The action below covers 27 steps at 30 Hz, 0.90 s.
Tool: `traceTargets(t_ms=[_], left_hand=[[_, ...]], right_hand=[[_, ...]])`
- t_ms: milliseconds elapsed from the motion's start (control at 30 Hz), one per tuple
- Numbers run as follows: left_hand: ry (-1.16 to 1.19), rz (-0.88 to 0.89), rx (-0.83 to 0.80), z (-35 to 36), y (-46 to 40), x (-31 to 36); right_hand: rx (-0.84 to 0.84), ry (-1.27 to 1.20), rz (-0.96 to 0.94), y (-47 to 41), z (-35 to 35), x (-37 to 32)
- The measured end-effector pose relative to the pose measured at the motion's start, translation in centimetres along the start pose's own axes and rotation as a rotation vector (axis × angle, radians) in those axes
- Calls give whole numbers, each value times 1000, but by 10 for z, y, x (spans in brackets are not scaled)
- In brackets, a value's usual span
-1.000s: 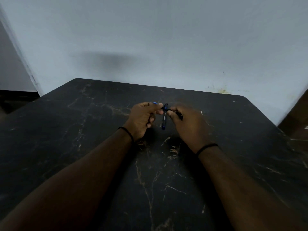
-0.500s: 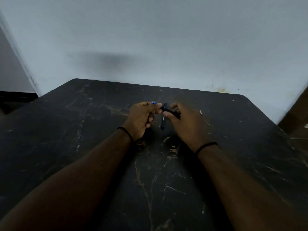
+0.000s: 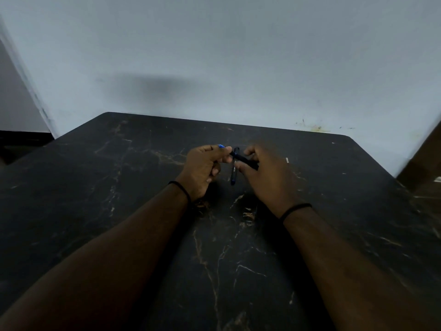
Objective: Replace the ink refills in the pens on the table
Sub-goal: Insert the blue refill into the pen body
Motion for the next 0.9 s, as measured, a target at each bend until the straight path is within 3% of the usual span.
traceTargets(t_ms=[333,467,700,900], left_hand=[[-31,6,15,1,1,2],[-21,10,1,2,2,2],[-22,4,8,-3,-3,-1],[-20,7,5,-2,0,2]], right_hand=[[-6,85,-79,0,2,-2],[15,-28,32,-1,3,3],[17,38,-66,-2,3,-2],[29,-50,13,-1,0,1]])
Point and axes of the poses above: each hand's wrist, its own y-axis away from the middle knuckle, its own z-axis out of the palm, x = y × z, the point moved 4 cm from there along -y, towards the middle knuckle, and after that the axes turned 3 degrees about z, right-handed, at the moved point
